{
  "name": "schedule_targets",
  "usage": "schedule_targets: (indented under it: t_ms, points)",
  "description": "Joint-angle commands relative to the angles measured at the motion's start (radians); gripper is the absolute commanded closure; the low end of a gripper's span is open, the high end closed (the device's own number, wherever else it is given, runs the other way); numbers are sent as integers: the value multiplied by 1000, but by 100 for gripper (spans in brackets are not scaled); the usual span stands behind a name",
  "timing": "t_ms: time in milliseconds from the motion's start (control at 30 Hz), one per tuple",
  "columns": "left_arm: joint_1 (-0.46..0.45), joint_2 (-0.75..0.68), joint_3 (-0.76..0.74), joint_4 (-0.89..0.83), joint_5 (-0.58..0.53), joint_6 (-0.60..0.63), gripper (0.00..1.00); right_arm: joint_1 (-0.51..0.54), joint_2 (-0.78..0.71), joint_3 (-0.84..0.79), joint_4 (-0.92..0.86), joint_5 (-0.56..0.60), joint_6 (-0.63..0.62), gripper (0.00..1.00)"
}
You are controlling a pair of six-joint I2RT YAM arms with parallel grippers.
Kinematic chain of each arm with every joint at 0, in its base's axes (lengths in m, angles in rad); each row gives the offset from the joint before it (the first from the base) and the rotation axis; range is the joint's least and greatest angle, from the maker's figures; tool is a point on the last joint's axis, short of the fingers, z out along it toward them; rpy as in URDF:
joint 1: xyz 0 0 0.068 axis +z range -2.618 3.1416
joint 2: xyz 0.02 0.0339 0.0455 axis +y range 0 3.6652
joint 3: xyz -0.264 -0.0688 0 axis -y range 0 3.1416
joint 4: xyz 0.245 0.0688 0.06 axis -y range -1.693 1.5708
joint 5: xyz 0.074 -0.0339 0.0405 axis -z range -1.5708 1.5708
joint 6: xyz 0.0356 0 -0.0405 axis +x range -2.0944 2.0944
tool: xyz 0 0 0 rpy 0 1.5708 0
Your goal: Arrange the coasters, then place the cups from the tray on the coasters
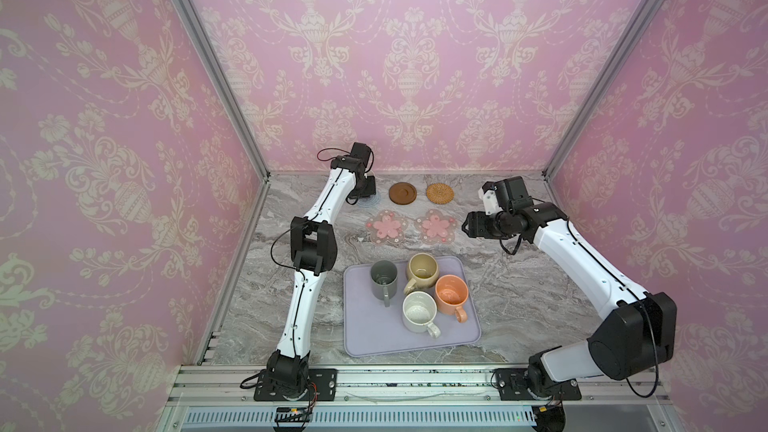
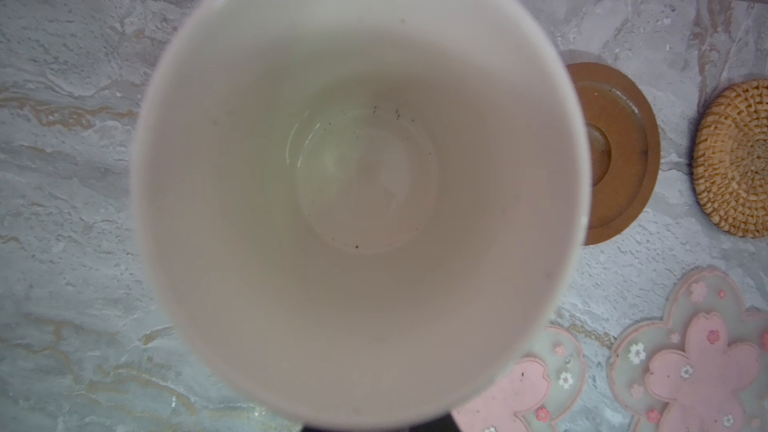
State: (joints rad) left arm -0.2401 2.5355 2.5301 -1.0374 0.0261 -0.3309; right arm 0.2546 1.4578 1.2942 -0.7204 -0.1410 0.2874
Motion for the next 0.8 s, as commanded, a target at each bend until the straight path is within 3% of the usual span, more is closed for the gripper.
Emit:
schedule_targets:
  t_ms: [0, 767]
  points:
    - [-10, 2, 58, 40, -36, -16, 100, -8, 15, 13, -7, 4, -5, 29]
    - [-14, 34, 58, 28, -50, -25, 100, -8, 39, 15, -3, -11, -8, 29]
